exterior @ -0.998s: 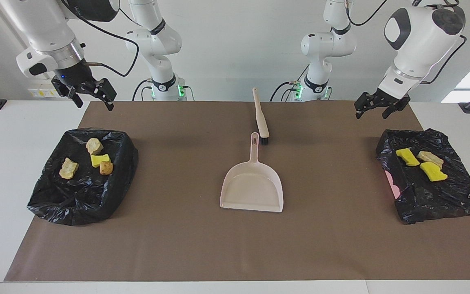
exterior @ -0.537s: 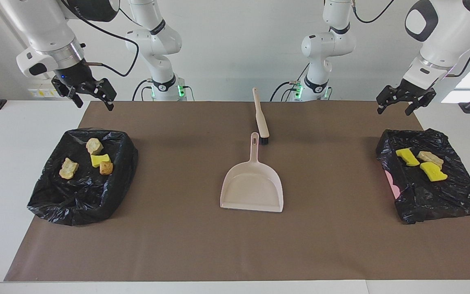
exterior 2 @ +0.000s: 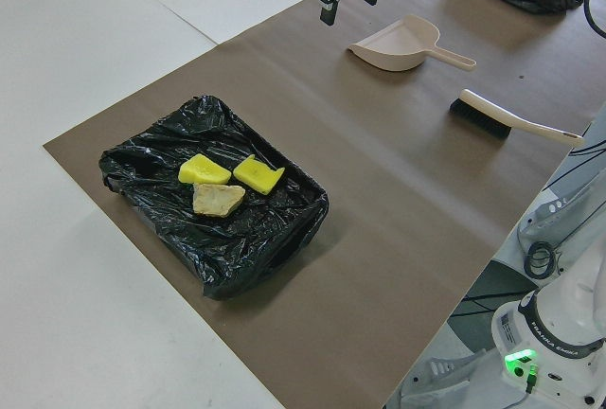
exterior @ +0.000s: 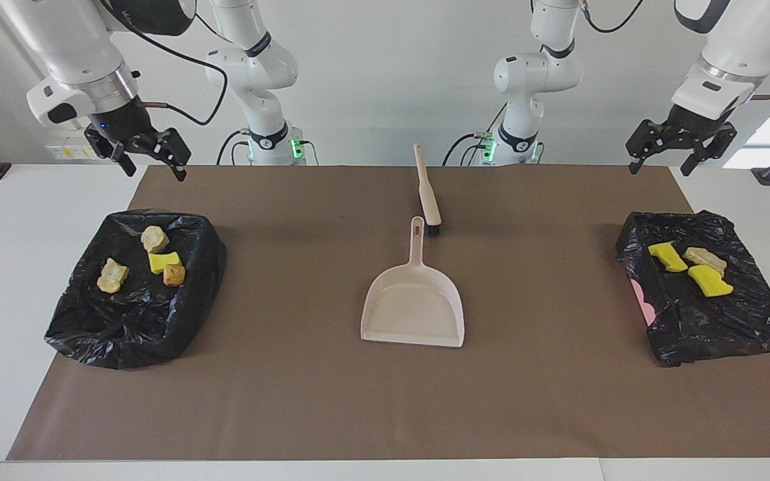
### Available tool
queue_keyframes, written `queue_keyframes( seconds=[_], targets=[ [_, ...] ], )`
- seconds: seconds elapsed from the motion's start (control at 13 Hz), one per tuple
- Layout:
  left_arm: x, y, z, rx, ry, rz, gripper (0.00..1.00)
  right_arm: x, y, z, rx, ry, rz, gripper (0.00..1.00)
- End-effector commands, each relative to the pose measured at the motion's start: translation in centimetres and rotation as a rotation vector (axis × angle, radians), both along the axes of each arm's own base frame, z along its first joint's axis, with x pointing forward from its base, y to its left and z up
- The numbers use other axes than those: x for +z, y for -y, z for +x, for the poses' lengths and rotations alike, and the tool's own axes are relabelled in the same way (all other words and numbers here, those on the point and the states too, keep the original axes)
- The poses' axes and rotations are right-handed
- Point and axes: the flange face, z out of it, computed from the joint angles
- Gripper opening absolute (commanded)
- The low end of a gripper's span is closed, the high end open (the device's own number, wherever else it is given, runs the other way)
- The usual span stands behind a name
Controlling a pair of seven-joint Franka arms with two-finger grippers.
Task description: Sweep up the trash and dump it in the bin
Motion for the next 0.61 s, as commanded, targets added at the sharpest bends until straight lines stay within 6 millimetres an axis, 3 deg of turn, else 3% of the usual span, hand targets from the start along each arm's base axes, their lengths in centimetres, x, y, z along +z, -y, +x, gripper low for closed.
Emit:
queue_keyframes(
  seconds=[0.0,0.23,0.54],
  targets=[
    [-0.08,0.88,0.10,0.020,-0.014,0.016,1.00,0.11,0.14,-0.40,0.019,-0.009,0.005,1.00],
    [-0.56,0.09,-0.33,0.034,-0.029,0.016,1.00,0.11,0.14,-0.40,0.019,-0.009,0.005,1.00],
    [-0.62,0.66,-0.52,0.027,-0.032,0.014,1.00,0.11,0.14,-0.40,0.019,-0.009,0.005,1.00]
  ],
)
